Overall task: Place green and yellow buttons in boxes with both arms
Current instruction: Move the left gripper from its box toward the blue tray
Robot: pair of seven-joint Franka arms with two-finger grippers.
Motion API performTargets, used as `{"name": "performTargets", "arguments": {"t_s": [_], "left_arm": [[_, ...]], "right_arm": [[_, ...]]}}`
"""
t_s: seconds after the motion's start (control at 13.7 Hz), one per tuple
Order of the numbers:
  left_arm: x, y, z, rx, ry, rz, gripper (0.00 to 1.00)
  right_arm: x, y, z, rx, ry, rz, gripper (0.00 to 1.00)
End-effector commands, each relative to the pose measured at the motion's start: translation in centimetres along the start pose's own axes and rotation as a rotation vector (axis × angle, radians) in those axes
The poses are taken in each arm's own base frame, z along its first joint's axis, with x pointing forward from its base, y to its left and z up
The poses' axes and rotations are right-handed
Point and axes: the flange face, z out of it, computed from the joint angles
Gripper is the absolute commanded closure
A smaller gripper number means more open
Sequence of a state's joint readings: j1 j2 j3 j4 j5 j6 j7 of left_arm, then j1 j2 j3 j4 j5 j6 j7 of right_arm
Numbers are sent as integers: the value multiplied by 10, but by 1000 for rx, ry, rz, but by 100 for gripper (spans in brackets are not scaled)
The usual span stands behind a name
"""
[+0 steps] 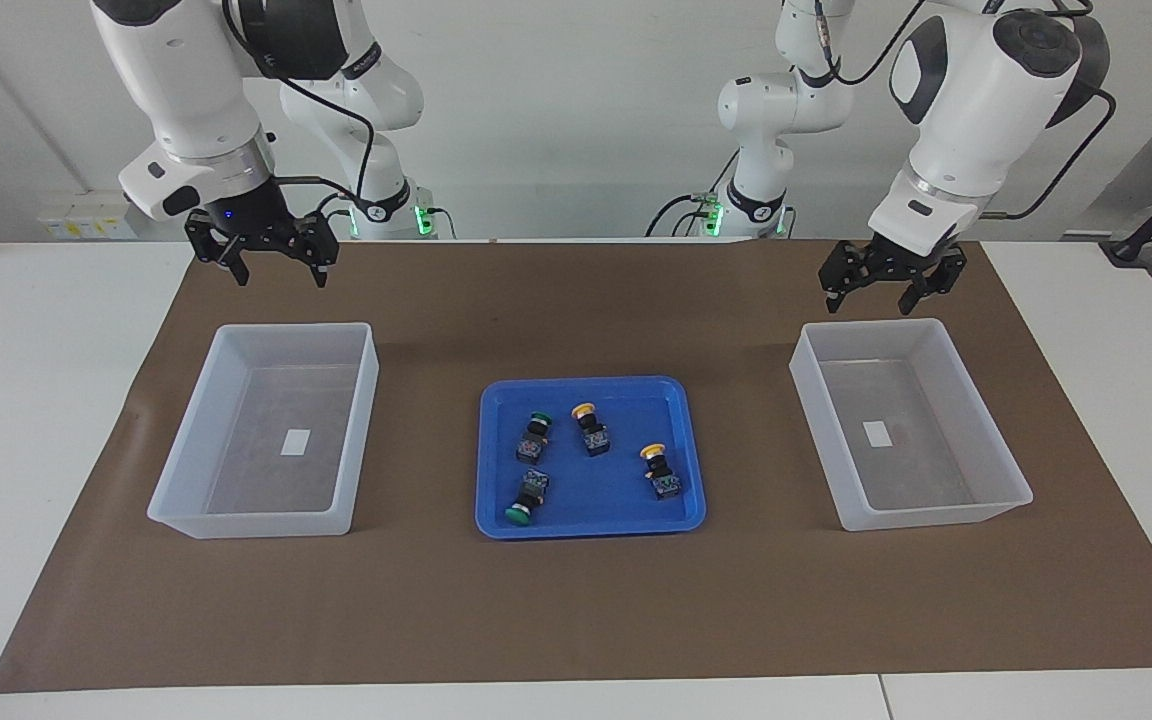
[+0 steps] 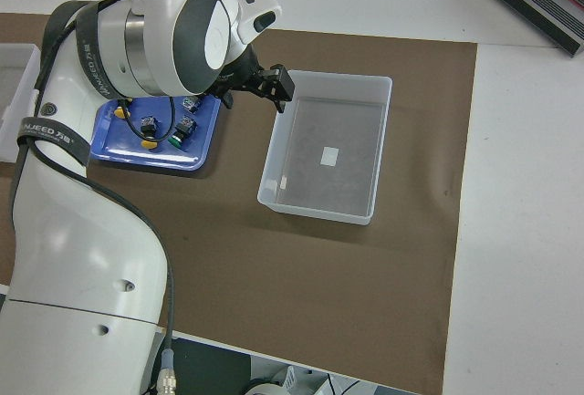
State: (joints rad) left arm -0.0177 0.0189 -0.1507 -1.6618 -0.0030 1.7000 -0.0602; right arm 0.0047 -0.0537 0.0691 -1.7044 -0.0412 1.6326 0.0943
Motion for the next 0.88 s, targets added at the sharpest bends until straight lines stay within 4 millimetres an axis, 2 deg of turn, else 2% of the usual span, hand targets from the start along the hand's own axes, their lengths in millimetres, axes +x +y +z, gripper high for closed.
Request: {"name": "performTargets", "arguments": {"t_s": [0.0,0.29,0.44,0.73,0.8], "left_arm": [[0,-1,-2,-17,13,-2,0],[2,10,2,-20,30,-5,0],[1,45,11,-22,27,33,0],[9,106,44,-44,50,-77,0],[11,115,51,-47,49,-93,0]], "right_arm": [[-6,6,-2,-1,1,-17,0],[-6,6,-1,-1,-1,-17,0],[-6,7,-1,-1,-1,-14,0],[-6,6,-1,-1,-2,-17,0],[-6,6,-1,0,-2,-17,0]]}}
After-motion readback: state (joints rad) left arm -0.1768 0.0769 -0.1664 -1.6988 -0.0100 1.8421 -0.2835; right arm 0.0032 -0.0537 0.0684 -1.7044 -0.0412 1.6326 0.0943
